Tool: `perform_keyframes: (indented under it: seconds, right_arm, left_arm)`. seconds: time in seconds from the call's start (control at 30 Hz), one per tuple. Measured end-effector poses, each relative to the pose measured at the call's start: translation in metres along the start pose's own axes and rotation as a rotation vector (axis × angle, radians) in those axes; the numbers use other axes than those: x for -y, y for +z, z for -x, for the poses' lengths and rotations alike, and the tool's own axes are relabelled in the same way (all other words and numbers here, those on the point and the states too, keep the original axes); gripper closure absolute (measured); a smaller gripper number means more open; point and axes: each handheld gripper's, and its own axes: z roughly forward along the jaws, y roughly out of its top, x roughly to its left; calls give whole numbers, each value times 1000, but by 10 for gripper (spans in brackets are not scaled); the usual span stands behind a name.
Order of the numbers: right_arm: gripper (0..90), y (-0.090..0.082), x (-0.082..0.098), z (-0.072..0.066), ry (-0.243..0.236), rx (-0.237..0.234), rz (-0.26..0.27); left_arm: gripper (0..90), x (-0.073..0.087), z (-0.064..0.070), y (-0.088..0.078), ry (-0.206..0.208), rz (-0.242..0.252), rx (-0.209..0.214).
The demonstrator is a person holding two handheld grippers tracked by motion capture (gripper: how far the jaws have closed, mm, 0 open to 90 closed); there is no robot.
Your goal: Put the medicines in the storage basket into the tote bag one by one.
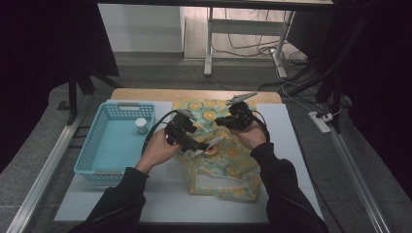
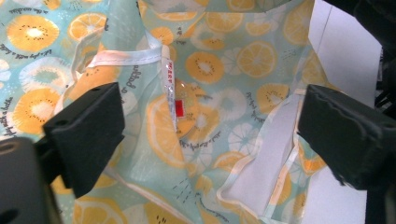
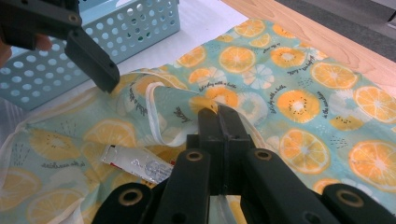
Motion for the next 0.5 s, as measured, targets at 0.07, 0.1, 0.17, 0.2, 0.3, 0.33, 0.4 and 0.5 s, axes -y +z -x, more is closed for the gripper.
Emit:
perform_keyframes:
  seconds: [0.07,0.1,0.17,0.2,0.3,0.33,0.4,0.5]
  right_arm:
    - [899,0,1,0,-3,-1,1]
    - [899,0,1,0,-4,-2,1]
    - [898,0,1,0,-3,-2,-1]
    - [899,0,1,0,-4,-2,-1]
    - [899,0,1,0,-2,-1,2]
    - [898,-1,0,0,-3,-2,4]
    - [899,-2,0,0,-2,-3,5]
    - [898,-3,0,0,-1,-4,10]
  left_arm:
    - [38,2,0,-2,-2,8,9]
    - [33,2,-1,-4,-1,12,9]
    - [23,4,-1,-6,0,16,0]
    - [20,4,-2,-9,3,21,-4]
    - [9,7,-5,-13,1,16,-3]
    - [9,8,-5,-15,-1,15,-7]
    - [16,10,-7,-19,9,5,-14]
    - [21,15,-11,-25,-1,12,-29]
